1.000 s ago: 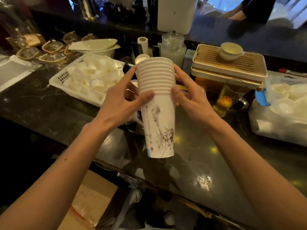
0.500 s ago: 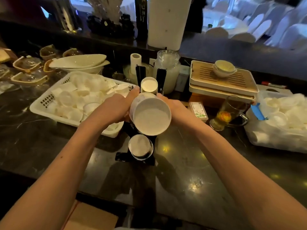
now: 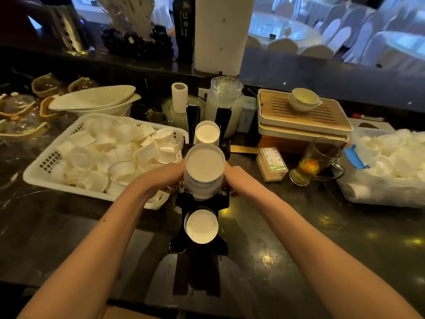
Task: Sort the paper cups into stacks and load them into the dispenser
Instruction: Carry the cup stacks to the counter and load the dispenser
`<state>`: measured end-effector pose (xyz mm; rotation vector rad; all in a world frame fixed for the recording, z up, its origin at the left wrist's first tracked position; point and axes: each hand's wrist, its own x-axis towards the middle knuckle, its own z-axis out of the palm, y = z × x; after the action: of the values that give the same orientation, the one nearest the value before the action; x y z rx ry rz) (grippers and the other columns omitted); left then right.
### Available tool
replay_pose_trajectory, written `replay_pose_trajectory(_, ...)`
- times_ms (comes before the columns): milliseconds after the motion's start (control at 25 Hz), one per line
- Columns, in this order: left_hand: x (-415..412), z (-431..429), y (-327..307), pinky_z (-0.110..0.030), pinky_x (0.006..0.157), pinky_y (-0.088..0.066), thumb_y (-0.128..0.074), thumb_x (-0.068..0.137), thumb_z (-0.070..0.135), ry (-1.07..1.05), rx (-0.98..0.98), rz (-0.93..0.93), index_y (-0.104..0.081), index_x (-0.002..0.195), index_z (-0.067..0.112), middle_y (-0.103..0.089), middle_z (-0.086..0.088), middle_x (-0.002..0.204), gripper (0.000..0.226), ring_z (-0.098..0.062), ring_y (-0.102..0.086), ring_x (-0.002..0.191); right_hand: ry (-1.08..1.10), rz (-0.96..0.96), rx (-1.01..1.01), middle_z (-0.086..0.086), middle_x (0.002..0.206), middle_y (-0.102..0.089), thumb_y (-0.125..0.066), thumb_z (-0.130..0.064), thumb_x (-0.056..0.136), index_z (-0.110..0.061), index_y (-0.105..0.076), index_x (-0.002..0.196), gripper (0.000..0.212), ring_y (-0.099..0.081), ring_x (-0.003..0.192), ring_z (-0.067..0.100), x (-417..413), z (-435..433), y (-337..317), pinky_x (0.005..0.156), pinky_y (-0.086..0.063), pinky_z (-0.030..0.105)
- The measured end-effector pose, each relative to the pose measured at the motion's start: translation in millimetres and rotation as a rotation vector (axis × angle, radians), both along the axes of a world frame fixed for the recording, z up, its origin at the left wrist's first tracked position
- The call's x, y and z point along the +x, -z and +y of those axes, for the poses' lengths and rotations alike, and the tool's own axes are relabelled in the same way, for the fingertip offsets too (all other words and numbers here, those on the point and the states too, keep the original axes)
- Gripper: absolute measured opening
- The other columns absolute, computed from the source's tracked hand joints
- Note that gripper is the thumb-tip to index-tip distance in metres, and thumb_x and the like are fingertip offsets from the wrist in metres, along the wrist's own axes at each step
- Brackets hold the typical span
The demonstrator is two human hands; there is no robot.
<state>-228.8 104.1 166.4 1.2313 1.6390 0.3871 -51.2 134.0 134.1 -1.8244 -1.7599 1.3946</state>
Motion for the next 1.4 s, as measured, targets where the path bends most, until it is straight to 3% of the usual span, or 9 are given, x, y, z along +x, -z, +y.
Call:
replay_pose_trajectory(160, 3, 8, 26, -0.025, 0.068, -0.036, -0.04, 0.102, 0.029, -0.156, -0.077, -0.158, -0.047, 0.084, 0.026, -0.046, 0.002, 0.08, 0.019, -0.009, -0.041, 0.073, 0.088, 0.023, -0.18, 0.013, 0.12, -0.059, -0.027, -0.069, 0.094, -0.015, -0.047, 0.135, 0.071, -0.057, 0.101, 0.025, -2, 5, 15, 0.085, -0.046, 0.038)
replay_pose_trajectory(320, 5, 13, 38, -0.029, 0.084, -0.044, -0.035, 0.104, 0.026, -0.191, -0.079, -0.267, -0.049, 0.13, 0.006, -0.055, -0.003, 0.103, 0.036, -0.02, -0.053, 0.096, 0.107, 0.071, -0.216, 0.01, 0.132, -0.056, -0.03, -0.072, 0.093, -0.017, -0.048, 0.137, 0.073, -0.055, 0.107, 0.022, 0, -2, 15, 0.1, -0.043, 0.041)
replay_pose_trajectory(400, 3, 8, 36, -0.034, 0.099, -0.04, -0.032, 0.101, 0.043, -0.24, -0.013, -0.309, -0.052, 0.124, 0.016, -0.058, -0.003, 0.117, 0.041, -0.021, -0.054, 0.106, 0.088, 0.174, -0.178, 0.003, 0.139, -0.054, -0.031, -0.072, 0.092, -0.025, -0.05, 0.138, 0.069, -0.051, 0.122, 0.022, 5, -11, 6, 0.108, -0.037, 0.04)
replay_pose_trajectory(560, 5, -14, 21, -0.025, 0.082, -0.036, -0.022, 0.098, 0.054, -0.077, 0.186, -0.205, -0.054, 0.084, 0.039, -0.058, 0.018, 0.084, 0.038, -0.004, -0.052, 0.08, 0.039, 0.273, -0.049, -0.019, 0.117, -0.06, -0.03, -0.068, 0.094, -0.041, -0.058, 0.124, 0.049, -0.048, 0.119, 0.008, 9, -31, -14, 0.105, -0.032, 0.03)
replay_pose_trajectory(720, 3, -34, 8, -0.017, 0.098, -0.036, -0.027, 0.072, 0.089, 0.148, 0.314, -0.307, -0.059, 0.104, 0.058, -0.064, 0.03, 0.108, 0.055, 0.006, -0.055, 0.113, -0.032, 0.306, 0.068, -0.013, 0.146, -0.047, -0.023, -0.085, 0.082, -0.039, -0.04, 0.144, 0.08, -0.04, 0.134, 0.006, 4, -42, -3, 0.11, -0.032, 0.032)
replay_pose_trajectory(920, 9, -27, 21, -0.026, 0.1, -0.042, -0.035, 0.091, 0.057, 0.081, 0.402, -0.405, -0.063, 0.117, 0.036, -0.068, 0.016, 0.115, 0.044, -0.001, -0.06, 0.112, -0.047, 0.3, 0.203, -0.015, 0.134, -0.056, -0.027, -0.077, 0.09, -0.042, -0.045, 0.137, 0.062, -0.049, 0.126, 0.005, -6, -45, -1, 0.11, -0.037, 0.04)
replay_pose_trajectory(1080, 13, -30, 17, -0.027, 0.099, -0.041, -0.037, 0.09, 0.067, 0.018, 0.392, -0.374, -0.063, 0.109, 0.047, -0.068, 0.018, 0.113, 0.038, -0.001, -0.06, 0.112, -0.018, 0.305, 0.215, -0.017, 0.129, -0.058, -0.025, -0.077, 0.09, -0.044, -0.05, 0.132, 0.058, -0.051, 0.122, 0.007, -9, -49, -10, 0.106, -0.038, 0.036)
replay_pose_trajectory(1240, 23, -48, 8, -0.014, 0.084, -0.035, -0.023, 0.089, 0.067, -0.022, 0.47, -0.205, -0.058, 0.111, 0.047, -0.059, 0.028, 0.111, 0.045, 0.004, -0.054, 0.11, -0.027, 0.266, 0.209, -0.01, 0.148, -0.045, -0.024, -0.09, 0.077, -0.04, -0.036, 0.145, 0.085, -0.04, 0.137, 0.014, 2, -57, -12, 0.113, -0.032, 0.046)
replay_pose_trajectory(1400, 41, -75, 3, -0.02, 0.094, -0.034, -0.032, 0.097, 0.053, -0.118, 0.639, -0.013, -0.044, 0.134, 0.034, -0.05, 0.018, 0.126, 0.044, -0.01, -0.045, 0.125, -0.039, 0.269, 0.32, -0.009, 0.143, -0.05, -0.028, -0.074, 0.089, -0.032, -0.04, 0.144, 0.071, -0.045, 0.131, 0.01, 36, -84, -17, 0.111, -0.036, 0.04)
